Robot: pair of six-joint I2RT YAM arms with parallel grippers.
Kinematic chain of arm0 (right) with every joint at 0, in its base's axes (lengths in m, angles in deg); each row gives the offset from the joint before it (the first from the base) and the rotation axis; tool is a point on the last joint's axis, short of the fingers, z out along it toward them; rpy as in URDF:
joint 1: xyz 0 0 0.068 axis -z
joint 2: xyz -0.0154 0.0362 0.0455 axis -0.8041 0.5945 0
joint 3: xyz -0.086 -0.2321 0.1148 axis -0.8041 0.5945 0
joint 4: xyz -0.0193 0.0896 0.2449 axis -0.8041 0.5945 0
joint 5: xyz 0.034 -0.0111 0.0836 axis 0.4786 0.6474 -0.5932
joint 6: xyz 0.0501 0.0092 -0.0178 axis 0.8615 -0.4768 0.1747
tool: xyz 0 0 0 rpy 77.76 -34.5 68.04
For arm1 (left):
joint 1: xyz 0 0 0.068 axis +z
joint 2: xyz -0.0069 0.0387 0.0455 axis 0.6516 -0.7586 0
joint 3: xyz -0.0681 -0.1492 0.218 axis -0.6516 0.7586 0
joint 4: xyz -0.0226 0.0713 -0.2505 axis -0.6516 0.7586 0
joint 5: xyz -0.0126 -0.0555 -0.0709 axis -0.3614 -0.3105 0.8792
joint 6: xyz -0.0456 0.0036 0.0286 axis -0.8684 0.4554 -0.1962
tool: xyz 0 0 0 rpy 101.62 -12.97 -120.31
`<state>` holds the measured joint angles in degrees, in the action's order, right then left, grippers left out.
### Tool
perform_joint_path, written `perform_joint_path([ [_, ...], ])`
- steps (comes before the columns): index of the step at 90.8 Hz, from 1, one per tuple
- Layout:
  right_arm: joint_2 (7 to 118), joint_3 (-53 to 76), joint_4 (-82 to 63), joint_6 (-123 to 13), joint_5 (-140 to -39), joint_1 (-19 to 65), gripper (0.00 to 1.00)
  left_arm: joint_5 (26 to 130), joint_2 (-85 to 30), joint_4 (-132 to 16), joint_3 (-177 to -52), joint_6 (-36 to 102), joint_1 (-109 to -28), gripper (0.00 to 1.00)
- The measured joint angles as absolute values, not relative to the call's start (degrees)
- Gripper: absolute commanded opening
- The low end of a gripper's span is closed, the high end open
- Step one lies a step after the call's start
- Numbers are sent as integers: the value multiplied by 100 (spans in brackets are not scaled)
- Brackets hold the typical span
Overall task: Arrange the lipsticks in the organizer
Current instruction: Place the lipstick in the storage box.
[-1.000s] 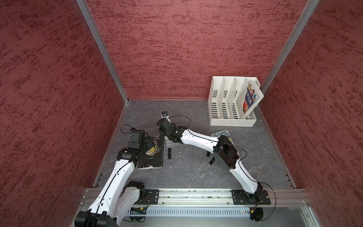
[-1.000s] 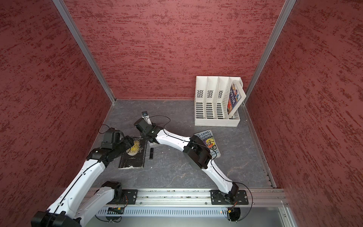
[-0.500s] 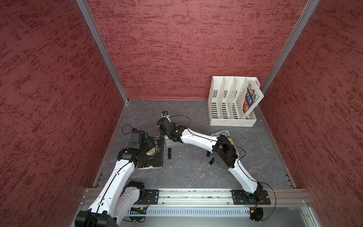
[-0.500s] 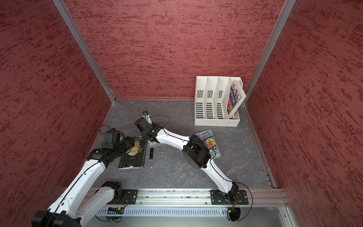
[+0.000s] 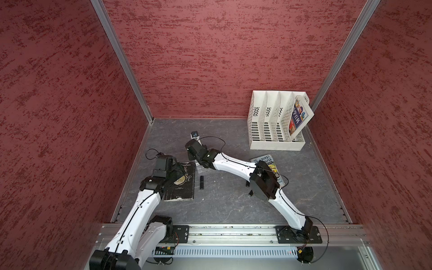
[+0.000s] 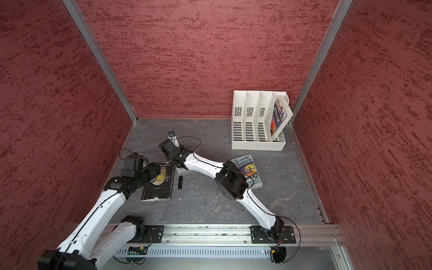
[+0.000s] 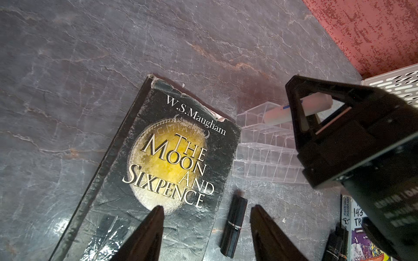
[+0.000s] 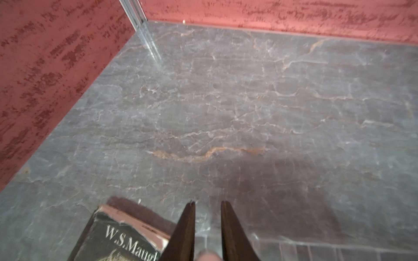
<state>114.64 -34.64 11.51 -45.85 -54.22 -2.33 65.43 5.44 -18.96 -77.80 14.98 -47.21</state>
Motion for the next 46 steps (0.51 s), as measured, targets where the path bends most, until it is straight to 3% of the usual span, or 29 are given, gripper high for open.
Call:
perform_joint_path([
  [28, 11510, -3464, 1171, -4561, -5424, -222, 12, 6580, 544, -1898, -7780, 1516, -4775, 62],
  [32, 11518, -3464, 1171, -4561, -5424, -222, 17, 6600, 544, -1896, -7780, 1535, -4804, 61],
  [41, 11551, -3464, 1173, -4550, -5424, -222, 43, 6637, 544, -1894, -7776, 1579, -4944, 61],
  [46, 11558, -3464, 1210, -4539, -5431, -222, 49, 6648, 546, -1889, -7769, 1610, -5084, 61],
])
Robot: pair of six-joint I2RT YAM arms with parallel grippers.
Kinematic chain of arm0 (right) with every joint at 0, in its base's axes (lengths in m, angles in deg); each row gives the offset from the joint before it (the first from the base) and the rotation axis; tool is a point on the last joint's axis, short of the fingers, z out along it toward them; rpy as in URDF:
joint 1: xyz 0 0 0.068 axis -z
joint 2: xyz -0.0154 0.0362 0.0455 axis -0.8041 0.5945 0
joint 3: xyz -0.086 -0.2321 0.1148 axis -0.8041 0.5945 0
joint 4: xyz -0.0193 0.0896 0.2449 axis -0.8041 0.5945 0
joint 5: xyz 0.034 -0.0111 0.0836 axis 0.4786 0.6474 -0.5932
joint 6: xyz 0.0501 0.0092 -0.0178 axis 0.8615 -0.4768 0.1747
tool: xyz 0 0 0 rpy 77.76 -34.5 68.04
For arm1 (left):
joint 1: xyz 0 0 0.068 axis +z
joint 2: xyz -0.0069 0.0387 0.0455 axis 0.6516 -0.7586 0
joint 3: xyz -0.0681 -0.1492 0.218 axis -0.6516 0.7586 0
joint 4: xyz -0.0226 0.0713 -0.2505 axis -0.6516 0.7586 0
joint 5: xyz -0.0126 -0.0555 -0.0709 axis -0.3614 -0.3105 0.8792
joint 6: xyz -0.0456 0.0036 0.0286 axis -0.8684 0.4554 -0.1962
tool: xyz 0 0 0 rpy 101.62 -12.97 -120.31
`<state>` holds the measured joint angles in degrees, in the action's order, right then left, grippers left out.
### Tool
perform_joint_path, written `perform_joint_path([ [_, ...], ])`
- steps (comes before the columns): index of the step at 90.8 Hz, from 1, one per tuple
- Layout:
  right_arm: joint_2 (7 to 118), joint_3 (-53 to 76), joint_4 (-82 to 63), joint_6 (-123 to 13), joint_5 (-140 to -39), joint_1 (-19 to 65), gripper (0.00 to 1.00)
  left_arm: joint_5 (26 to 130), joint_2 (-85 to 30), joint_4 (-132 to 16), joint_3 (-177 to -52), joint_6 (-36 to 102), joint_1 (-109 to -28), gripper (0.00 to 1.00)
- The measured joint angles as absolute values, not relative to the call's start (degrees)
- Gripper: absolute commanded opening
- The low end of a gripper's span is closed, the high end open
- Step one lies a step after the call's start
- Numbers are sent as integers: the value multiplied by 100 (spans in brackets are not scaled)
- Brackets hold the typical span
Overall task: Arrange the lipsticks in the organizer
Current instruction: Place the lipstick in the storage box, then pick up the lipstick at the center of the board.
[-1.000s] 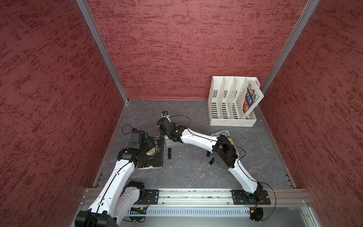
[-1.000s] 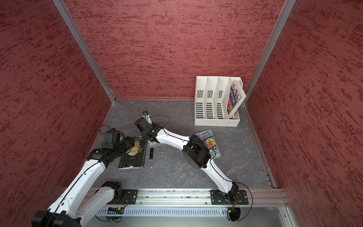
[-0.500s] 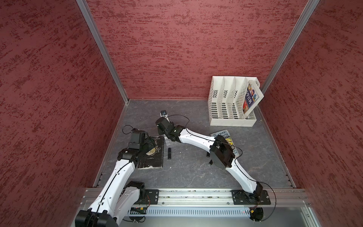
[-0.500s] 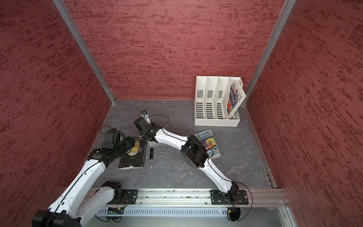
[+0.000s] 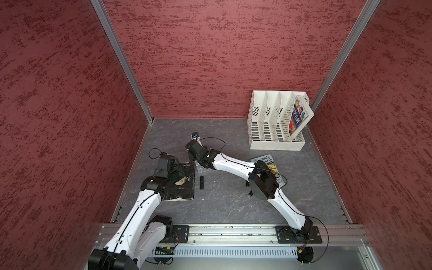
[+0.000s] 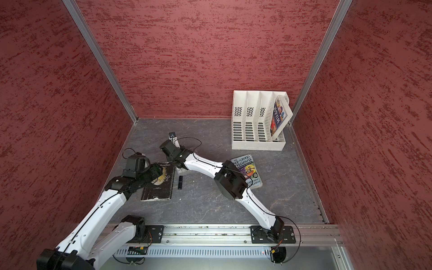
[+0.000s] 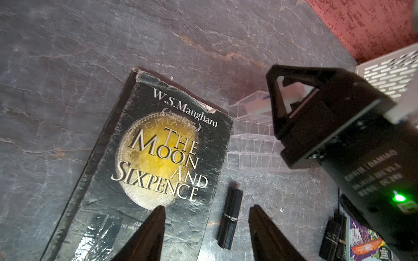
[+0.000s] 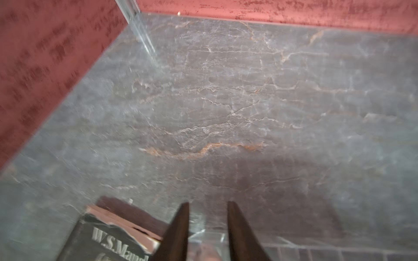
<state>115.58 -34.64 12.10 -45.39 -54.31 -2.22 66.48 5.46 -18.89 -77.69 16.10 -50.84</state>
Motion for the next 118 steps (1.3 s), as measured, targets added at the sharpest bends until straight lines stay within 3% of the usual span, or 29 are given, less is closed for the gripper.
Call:
perform_joint_path([
  [19, 11427, -3239, 1284, -4312, -5621, -185, 54, 6620, 422, -1878, -7631, 1527, -6109, 61],
  [41, 9331, -669, 1026, -3687, -6165, 294, 54, 6563, -914, -1905, -7708, 1374, -7278, 63],
  [56, 8244, 112, 945, -3455, -6329, 650, 54, 6423, -1580, -1887, -7935, 1391, -7385, 63],
  [86, 7910, 842, 1114, -3374, -6607, 578, 54, 6272, -2044, -2001, -8139, 1553, -7306, 58],
  [118, 7724, 988, 1291, -3300, -6825, 574, 52, 6414, -2688, -2361, -8149, 1892, -7219, 35],
])
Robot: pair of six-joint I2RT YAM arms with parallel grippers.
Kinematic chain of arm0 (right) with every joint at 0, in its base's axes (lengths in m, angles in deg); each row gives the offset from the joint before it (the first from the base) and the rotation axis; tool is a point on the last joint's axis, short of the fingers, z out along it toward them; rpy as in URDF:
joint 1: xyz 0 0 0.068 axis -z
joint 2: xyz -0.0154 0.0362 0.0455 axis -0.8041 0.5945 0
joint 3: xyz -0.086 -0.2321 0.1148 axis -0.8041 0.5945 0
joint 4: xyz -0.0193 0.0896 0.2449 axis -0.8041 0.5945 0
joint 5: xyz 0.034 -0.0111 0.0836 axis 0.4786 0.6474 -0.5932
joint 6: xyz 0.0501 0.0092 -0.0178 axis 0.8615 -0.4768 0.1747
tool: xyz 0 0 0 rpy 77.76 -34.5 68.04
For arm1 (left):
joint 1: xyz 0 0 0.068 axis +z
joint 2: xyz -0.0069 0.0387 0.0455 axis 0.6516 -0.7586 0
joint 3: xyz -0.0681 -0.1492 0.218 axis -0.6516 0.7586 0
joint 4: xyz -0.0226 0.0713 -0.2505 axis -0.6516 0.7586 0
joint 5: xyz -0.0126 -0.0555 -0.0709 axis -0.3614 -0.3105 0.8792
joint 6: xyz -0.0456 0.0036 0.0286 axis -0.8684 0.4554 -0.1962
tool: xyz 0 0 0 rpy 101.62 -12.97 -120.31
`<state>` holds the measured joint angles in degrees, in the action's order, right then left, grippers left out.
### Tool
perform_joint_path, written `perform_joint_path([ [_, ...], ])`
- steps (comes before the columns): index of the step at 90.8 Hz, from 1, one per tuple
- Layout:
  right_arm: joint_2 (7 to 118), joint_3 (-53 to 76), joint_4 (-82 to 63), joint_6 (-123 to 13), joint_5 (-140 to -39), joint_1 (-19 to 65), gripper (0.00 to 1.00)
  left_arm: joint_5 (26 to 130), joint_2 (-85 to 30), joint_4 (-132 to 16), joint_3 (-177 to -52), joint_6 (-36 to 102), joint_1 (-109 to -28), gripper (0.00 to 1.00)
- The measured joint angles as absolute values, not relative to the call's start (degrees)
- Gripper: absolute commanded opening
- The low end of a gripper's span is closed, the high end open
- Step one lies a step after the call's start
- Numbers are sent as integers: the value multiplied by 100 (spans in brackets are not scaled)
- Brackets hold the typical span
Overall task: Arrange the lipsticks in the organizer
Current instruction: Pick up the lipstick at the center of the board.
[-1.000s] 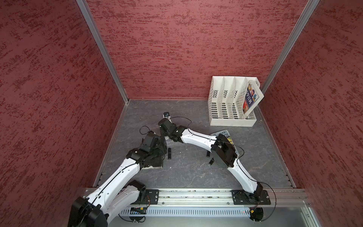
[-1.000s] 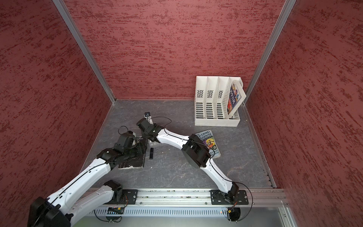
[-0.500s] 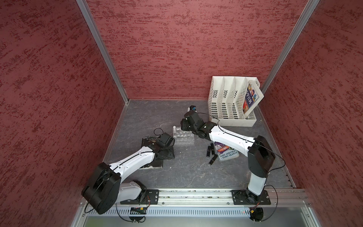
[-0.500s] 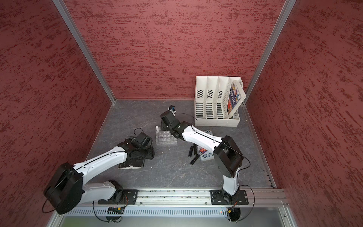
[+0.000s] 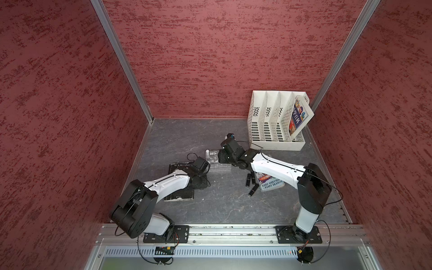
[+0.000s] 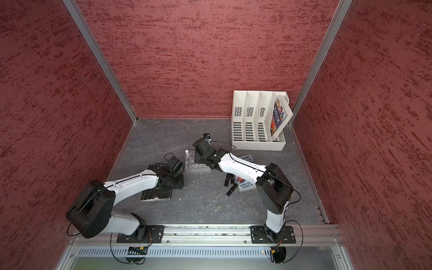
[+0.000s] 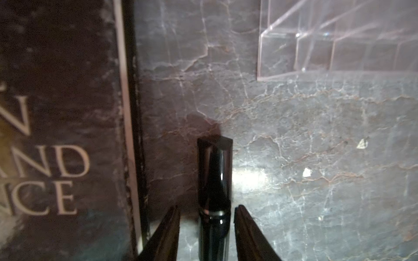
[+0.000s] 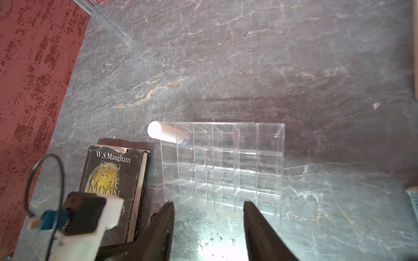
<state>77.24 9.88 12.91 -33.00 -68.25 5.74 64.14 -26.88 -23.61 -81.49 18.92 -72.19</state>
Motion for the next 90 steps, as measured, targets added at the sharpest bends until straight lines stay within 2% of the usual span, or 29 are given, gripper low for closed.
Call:
perform_joint_path([
  [16, 7724, 988, 1376, -3289, -6884, 574, 53, 6489, -2789, -2562, -8191, 2053, -7186, 20],
  [29, 7709, 988, 1538, -3285, -7230, 604, 54, 6777, -2651, -2696, -8147, 2261, -7193, 20],
  [46, 7527, 988, 1798, -3084, -8648, 982, 61, 7184, -737, -3760, -7575, 2657, -7453, 20],
  [54, 7473, 960, 1839, -3025, -9293, 1124, 62, 7354, -234, -4532, -7293, 2836, -7540, 20],
  [70, 7473, 789, 1863, -2931, -10152, 1172, 55, 7448, -197, -5358, -6954, 3113, -7853, 20],
  [90, 7473, 767, 1859, -2861, -10545, 1159, 44, 7461, -299, -5636, -6956, 3260, -7910, 19],
])
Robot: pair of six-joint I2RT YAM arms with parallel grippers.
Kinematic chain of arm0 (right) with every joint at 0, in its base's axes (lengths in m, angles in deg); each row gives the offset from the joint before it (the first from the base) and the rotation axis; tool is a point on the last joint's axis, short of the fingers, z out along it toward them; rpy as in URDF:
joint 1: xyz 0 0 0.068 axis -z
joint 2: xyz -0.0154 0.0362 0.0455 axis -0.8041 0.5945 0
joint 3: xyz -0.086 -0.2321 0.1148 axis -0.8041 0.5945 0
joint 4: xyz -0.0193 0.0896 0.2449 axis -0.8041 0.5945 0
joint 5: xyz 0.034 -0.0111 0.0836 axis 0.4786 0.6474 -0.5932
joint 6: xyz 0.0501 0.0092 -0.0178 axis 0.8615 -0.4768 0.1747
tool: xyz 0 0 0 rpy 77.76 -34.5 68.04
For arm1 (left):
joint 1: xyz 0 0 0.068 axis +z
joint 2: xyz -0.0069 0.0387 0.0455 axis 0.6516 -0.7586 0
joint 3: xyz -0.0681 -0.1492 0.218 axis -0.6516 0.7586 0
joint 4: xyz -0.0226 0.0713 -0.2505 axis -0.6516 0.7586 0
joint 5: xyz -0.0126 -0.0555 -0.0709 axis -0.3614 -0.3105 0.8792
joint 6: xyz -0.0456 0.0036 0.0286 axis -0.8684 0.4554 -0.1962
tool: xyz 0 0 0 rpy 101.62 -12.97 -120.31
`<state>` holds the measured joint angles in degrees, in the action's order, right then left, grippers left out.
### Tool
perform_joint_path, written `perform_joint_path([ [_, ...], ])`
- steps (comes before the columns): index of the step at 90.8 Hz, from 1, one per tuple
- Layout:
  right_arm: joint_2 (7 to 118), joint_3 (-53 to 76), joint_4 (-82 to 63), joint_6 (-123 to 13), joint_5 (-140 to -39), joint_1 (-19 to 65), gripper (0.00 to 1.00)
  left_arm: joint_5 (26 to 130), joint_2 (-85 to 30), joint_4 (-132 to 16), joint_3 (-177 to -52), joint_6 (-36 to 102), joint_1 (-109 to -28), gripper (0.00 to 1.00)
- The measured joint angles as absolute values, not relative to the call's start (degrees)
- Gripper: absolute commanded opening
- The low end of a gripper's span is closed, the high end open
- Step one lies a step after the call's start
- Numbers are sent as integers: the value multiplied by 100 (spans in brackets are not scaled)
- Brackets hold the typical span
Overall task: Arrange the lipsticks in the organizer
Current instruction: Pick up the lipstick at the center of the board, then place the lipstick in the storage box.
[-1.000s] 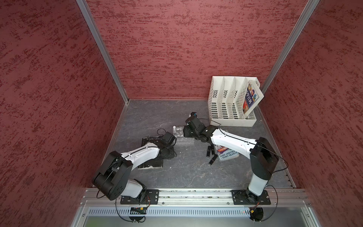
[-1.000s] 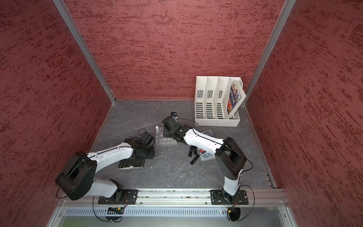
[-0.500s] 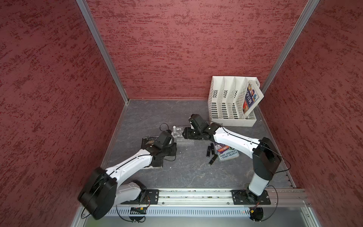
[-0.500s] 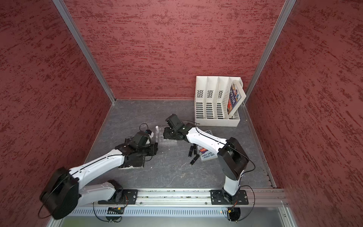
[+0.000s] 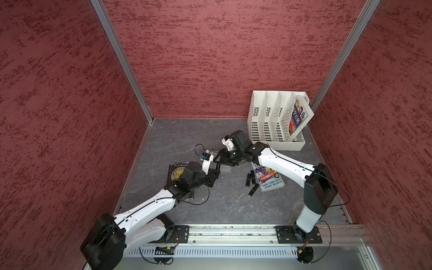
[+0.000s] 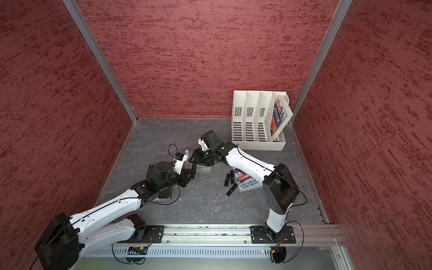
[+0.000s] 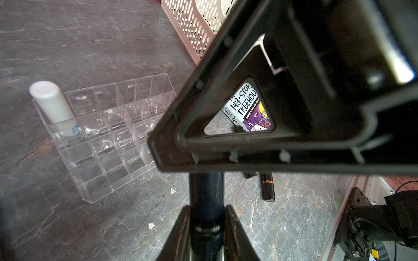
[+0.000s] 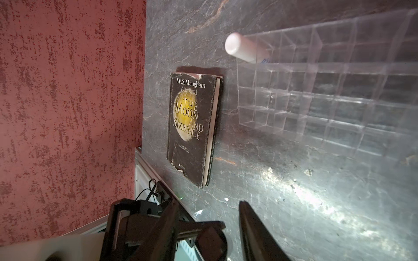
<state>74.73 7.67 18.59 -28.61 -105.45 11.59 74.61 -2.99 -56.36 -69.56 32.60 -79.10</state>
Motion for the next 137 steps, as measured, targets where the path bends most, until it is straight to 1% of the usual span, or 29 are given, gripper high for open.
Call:
perform_joint_path([
  [12, 7473, 767, 1868, -2859, -10648, 1159, 42, 7455, -302, -5688, -6958, 3306, -7908, 19],
  [31, 7473, 719, 2054, -2928, -10672, 1159, 42, 7446, -433, -5712, -6969, 3325, -7831, 19],
  [47, 7516, 656, 2159, -3020, -10615, 1159, 33, 7444, -490, -5745, -7006, 3325, -7822, 19],
  [56, 7632, 590, 2152, -3040, -10580, 1159, 30, 7446, -490, -5756, -7035, 3325, -7822, 20],
  [62, 7676, 586, 2148, -3040, -10574, 1159, 28, 7448, -490, -5747, -7041, 3325, -7822, 22],
  [65, 7696, 569, 2152, -3040, -10574, 1159, 27, 7446, -490, -5736, -7041, 3325, -7820, 26],
  [68, 7715, 538, 2156, -3044, -10565, 1155, 26, 7435, -490, -5730, -7043, 3341, -7818, 37],
  [73, 7746, 503, 2145, -3044, -10524, 1151, 24, 7433, -487, -5712, -7065, 3303, -7794, 60],
  [78, 7772, 492, 2135, -3055, -10447, 1146, 22, 7411, -474, -5618, -7137, 3308, -7785, 74],
  [82, 7792, 483, 2128, -3060, -10344, 1146, 22, 7367, -435, -5494, -7225, 3218, -7765, 82],
  [86, 7812, 457, 2115, -3062, -10172, 1146, 20, 7308, -330, -5292, -7339, 3220, -7724, 86],
  [91, 7818, 440, 2032, -3071, -9885, 1142, 20, 7249, -159, -5008, -7502, 3113, -7599, 86],
  [97, 7818, 440, 1804, -3138, -9359, 1102, 19, 7151, 63, -4617, -7739, 2947, -7243, 84],
  [110, 7827, 494, 1020, -3722, -7689, 855, 18, 7015, 157, -3623, -8171, 2484, -5838, 78],
  [116, 7875, 492, 605, -4104, -7053, 628, 18, 7026, 28, -3312, -8189, 2324, -5422, 77],
  [125, 8166, 348, 73, -4546, -6397, 344, 17, 7168, -184, -3041, -8110, 2147, -5302, 76],
  [137, 8699, 66, -263, -4804, -6054, 209, 16, 7376, -315, -2921, -7983, 1979, -5304, 75],
])
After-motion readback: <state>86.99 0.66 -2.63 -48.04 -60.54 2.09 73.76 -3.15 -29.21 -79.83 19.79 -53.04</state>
